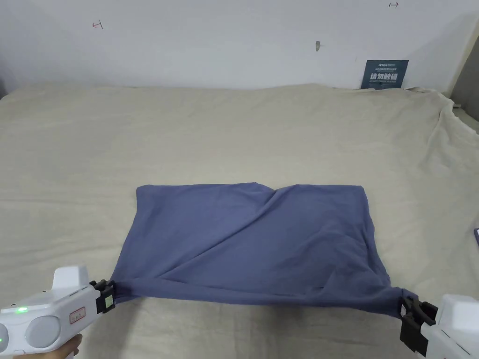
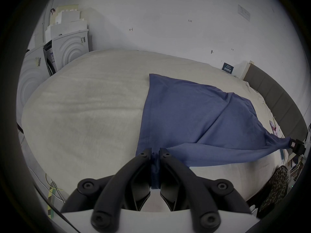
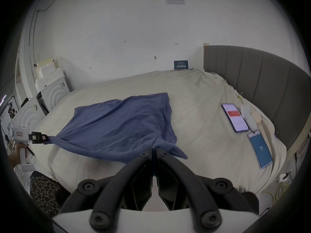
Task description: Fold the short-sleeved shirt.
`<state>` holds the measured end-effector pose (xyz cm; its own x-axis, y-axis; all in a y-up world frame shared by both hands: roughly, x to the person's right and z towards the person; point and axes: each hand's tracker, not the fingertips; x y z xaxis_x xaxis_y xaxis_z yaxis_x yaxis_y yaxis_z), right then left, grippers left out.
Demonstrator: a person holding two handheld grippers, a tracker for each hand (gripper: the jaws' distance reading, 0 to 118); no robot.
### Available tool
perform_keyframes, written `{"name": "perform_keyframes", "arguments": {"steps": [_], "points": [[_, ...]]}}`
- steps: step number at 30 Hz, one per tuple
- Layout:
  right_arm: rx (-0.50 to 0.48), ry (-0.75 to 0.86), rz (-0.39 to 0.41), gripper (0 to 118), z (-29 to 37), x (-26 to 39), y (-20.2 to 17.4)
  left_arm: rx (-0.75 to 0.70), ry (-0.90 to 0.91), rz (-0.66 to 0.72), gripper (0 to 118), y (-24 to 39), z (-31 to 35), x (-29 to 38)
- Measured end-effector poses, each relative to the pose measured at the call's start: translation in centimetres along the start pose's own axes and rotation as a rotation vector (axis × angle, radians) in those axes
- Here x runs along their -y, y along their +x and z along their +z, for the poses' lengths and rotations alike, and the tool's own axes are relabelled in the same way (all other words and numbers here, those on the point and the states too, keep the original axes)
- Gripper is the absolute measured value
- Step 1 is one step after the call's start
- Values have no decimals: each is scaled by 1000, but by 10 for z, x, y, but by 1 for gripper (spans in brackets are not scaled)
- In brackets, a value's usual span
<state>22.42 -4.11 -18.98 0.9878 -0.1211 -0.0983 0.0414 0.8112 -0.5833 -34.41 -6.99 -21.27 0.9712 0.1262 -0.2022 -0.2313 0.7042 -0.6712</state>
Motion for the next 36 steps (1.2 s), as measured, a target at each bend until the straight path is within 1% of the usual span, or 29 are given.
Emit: {"name": "perform_keyframes", "arguments": {"steps": [7,11,12,15,18,19,20,22,23,24,26,27,28,29,30,31,32,35,36], "points": [[34,-93,-35,2,-11,28,9,-12,-41,-18,6,-6,-5,27],[62,-198,-78,2,-34,40,11,-28,-67,-29,6,-6,-15,36],[73,-237,-87,2,-39,42,5,-31,-77,-28,6,-6,-18,38],[101,-338,-120,2,-59,48,8,-44,-103,-28,6,-2,-24,42],[110,-377,-135,2,-72,53,5,-55,-114,-26,7,-1,-28,48],[120,-398,-124,2,-75,54,5,-58,-107,-16,8,-1,-28,49],[121,-405,-123,2,-72,53,-4,-62,-105,3,11,-2,-27,49],[122,-397,-122,4,-67,50,-8,-70,-117,58,26,-2,-24,46],[123,-397,-121,11,-65,48,-9,-75,-134,76,38,-2,-22,43],[124,-393,-119,11,-60,44,-13,-71,-143,87,50,-2,-20,41],[139,-360,-92,20,-50,33,-19,-87,-155,107,64,-1,-13,35],[140,-321,-73,40,-44,24,-22,-96,-148,115,82,1,-8,31],[131,-283,-63,64,-32,13,-31,-99,-127,125,97,3,-1,27],[121,-231,-55,85,-23,1,-36,-92,-73,138,107,5,8,21],[111,-179,-52,90,-14,-10,-40,-85,-26,148,107,8,19,15],[103,-130,-43,90,-4,-23,-45,-77,18,156,107,11,29,8],[97,-79,-30,90,0,-35,-40,-89,50,152,107,14,37,0],[76,67,0,90,26,-66,-50,-86,160,127,107,26,65,-20],[74,109,5,90,28,-72,-43,-86,193,116,107,30,72,-25]]}}
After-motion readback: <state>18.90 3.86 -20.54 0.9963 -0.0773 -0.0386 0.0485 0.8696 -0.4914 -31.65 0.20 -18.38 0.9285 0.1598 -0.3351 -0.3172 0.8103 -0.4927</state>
